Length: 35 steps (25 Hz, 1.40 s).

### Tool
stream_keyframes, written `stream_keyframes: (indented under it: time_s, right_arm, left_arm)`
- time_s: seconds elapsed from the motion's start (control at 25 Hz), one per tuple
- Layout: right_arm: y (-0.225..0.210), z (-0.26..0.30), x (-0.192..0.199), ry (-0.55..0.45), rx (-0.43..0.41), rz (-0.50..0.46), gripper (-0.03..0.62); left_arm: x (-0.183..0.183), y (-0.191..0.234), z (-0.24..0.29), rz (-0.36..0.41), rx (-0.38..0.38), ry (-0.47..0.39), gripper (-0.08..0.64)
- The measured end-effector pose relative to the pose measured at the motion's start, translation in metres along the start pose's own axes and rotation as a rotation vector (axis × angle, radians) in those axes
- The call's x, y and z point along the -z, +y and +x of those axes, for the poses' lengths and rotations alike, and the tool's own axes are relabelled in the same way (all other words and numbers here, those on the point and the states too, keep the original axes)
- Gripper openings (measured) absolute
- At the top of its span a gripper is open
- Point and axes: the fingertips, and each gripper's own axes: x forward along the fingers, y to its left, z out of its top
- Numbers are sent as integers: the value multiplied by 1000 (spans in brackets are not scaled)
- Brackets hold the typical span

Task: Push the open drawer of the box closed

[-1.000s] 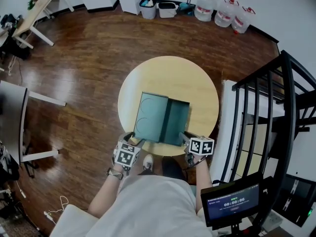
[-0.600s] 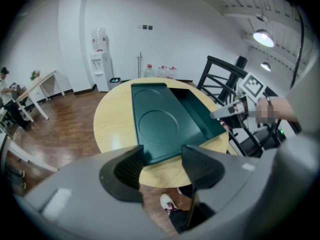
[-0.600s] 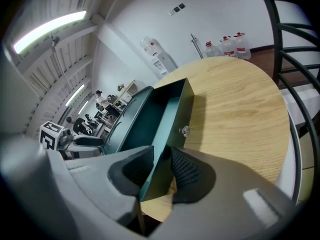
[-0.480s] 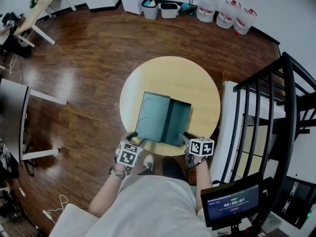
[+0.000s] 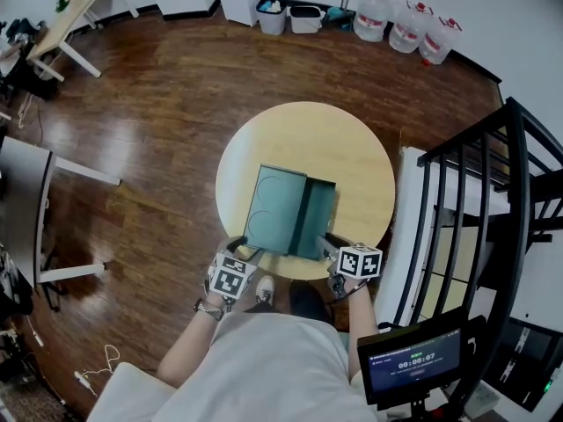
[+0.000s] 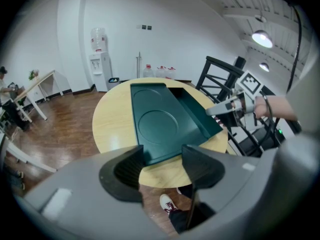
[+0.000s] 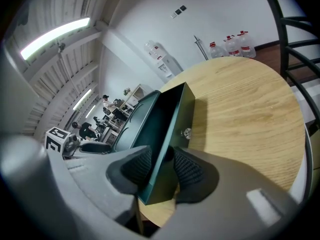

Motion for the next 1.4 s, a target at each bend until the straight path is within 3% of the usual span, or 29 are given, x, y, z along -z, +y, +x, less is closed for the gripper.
stream_keyframes:
  time_s: [0.44,0.84,1.4]
  right_arm:
    - [12,2,0,-17,-106,79,229]
    - [38,13,-5,-16,-170,102,247]
    - [55,30,-1,32,-173,80,247]
  left_arm:
    - [2,1,-1,12,0,1,259]
    - [2,0,-3,13,2,2,259]
    - [4,1,-7,14,4,-7,259]
